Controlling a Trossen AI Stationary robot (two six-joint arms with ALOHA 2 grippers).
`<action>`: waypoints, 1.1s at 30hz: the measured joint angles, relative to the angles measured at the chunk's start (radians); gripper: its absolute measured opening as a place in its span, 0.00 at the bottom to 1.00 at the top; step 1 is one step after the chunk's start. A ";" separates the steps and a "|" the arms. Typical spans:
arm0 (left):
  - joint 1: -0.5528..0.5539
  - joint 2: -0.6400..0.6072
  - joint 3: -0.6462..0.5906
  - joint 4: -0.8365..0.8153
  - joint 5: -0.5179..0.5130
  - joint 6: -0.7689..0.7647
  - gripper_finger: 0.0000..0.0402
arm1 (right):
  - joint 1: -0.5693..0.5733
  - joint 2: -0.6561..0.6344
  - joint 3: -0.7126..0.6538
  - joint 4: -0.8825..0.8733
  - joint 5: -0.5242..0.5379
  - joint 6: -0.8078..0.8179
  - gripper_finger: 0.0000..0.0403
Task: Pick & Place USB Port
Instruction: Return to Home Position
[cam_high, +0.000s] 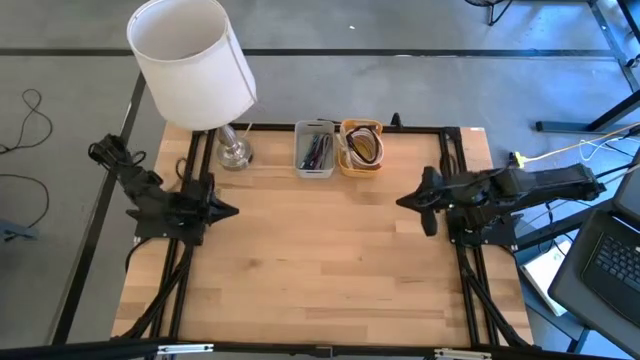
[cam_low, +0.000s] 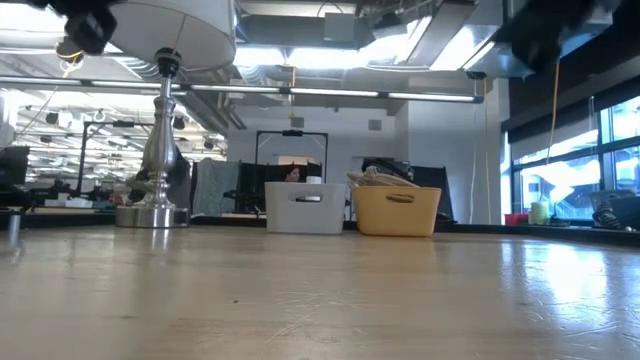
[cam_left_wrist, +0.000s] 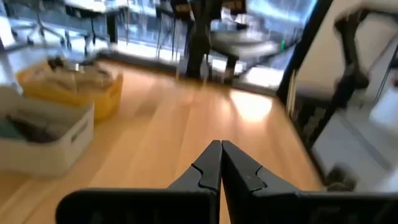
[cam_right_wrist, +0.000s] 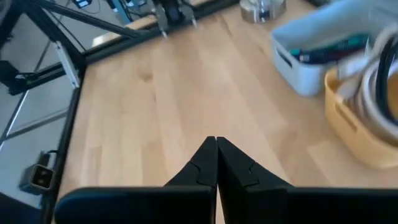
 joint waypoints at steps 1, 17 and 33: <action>0.000 -0.003 -0.014 -0.022 0.009 -0.006 0.01 | 0.000 -0.011 -0.042 0.031 0.000 0.011 0.00; 0.036 -0.002 -0.310 0.090 0.035 -0.117 0.00 | -0.002 -0.028 -0.369 0.514 0.094 -0.293 0.00; 0.316 0.025 -0.312 0.214 0.144 0.369 0.00 | -0.220 0.046 -0.372 0.732 -0.048 -0.633 0.01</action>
